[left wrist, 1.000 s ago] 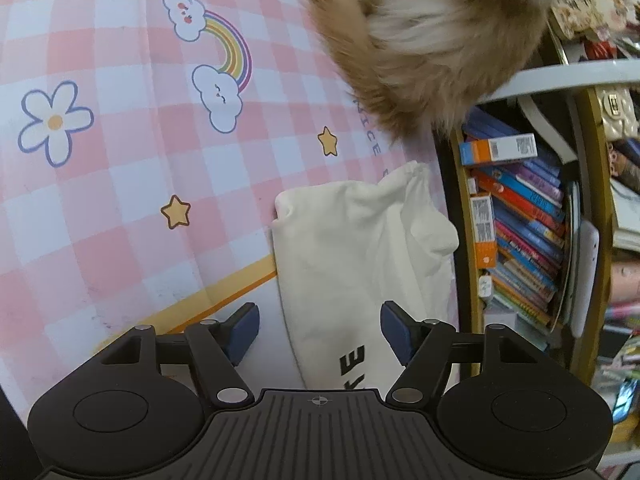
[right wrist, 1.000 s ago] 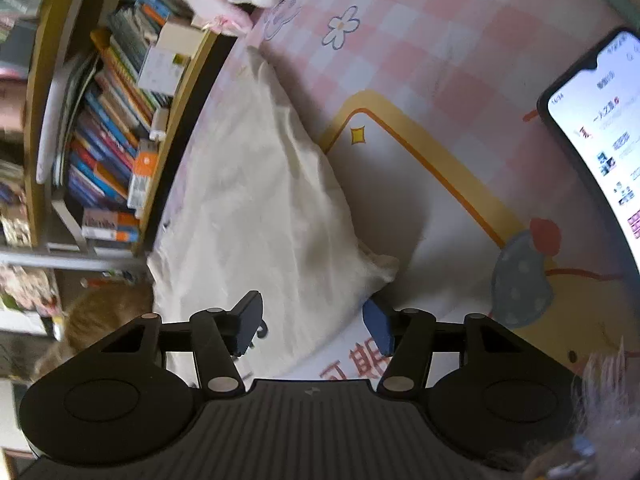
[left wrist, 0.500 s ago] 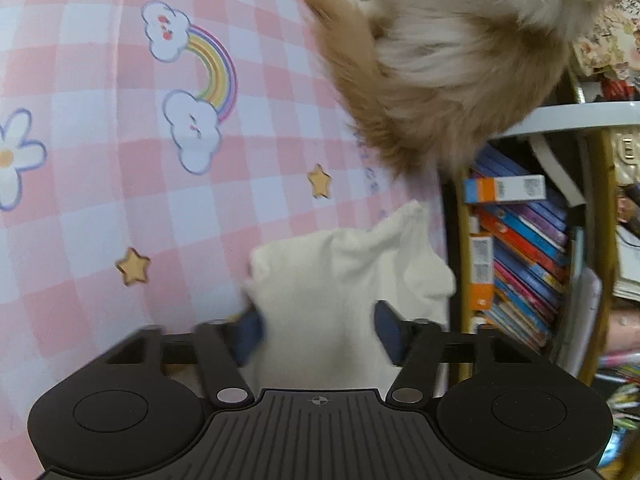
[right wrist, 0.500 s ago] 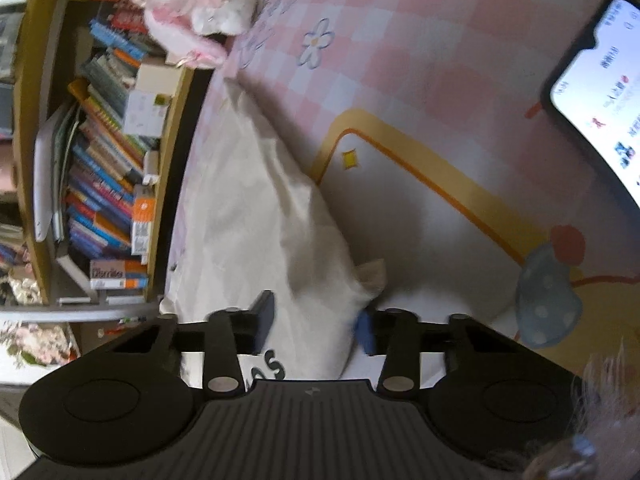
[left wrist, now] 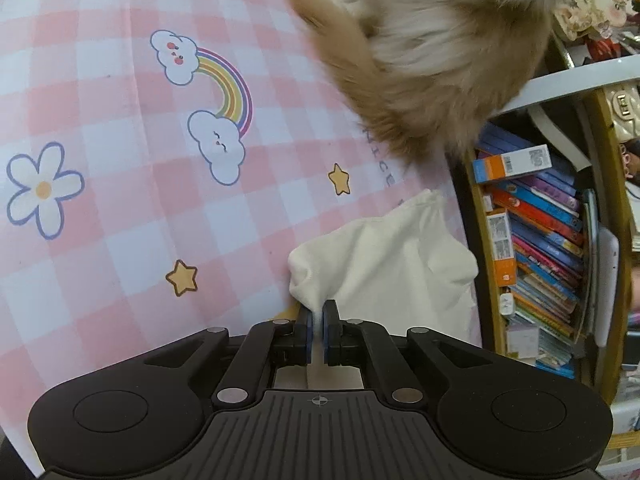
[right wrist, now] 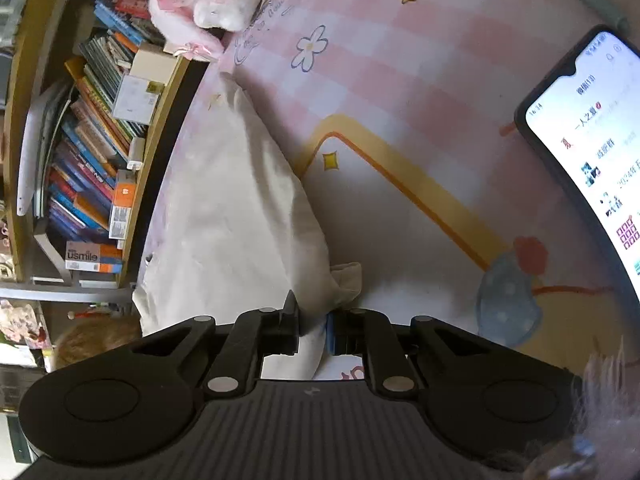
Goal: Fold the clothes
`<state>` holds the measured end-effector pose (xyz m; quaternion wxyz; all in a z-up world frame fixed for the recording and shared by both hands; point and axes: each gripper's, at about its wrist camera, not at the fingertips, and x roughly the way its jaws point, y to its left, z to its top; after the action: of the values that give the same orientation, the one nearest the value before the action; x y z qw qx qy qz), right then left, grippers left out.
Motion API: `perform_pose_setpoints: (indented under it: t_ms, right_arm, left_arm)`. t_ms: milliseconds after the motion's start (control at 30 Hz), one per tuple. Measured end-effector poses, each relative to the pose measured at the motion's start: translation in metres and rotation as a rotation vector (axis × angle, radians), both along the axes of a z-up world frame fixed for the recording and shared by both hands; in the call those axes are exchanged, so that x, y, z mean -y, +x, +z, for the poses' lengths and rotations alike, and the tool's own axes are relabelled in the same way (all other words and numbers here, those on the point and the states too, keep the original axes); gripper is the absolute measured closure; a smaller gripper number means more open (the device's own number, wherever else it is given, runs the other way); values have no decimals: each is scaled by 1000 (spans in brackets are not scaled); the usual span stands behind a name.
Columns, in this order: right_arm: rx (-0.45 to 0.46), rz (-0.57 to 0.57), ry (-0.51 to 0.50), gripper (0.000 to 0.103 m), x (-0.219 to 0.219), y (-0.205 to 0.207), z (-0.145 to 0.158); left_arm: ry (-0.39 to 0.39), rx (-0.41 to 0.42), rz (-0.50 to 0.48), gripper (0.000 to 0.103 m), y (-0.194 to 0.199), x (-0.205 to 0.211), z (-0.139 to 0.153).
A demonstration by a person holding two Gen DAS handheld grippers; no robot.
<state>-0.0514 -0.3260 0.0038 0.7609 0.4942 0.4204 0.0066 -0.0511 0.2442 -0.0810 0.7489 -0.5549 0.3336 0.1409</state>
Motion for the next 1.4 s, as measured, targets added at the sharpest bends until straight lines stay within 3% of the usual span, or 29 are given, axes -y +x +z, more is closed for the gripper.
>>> perform_pose_setpoints:
  t_ms: [167,200,300,433,600,767,1133,1400]
  right_arm:
    - [-82,16,-51,85,0,4,-11]
    - [-79,22,-91,80,-2,3,-8]
    - [-71,39,-213,49,-8,3,3]
    - [-40,55,-418,35,-16,4,21]
    - [47,125,-588,25,-33,4,36]
    - [110,211,-676,22,-52,4,42]
    - [114,310,-695,14,-77,13,39]
    - [97,352,-735,8,-107,22,37]
  left_arm:
    - [-21,1,14,92,-2,-2,-5]
    - [-29,5,21,91,-1,-2,-6]
    - [-49,17,26,89,-1,-3,-8]
    - [-63,23,26,87,-1,-4,-10]
    - [-67,24,27,86,0,-4,-10]
    - [-75,28,33,85,-1,-4,-10]
    - [-106,66,43,68,-1,-4,-10]
    - [-105,91,-29,59,5,-10,-8]
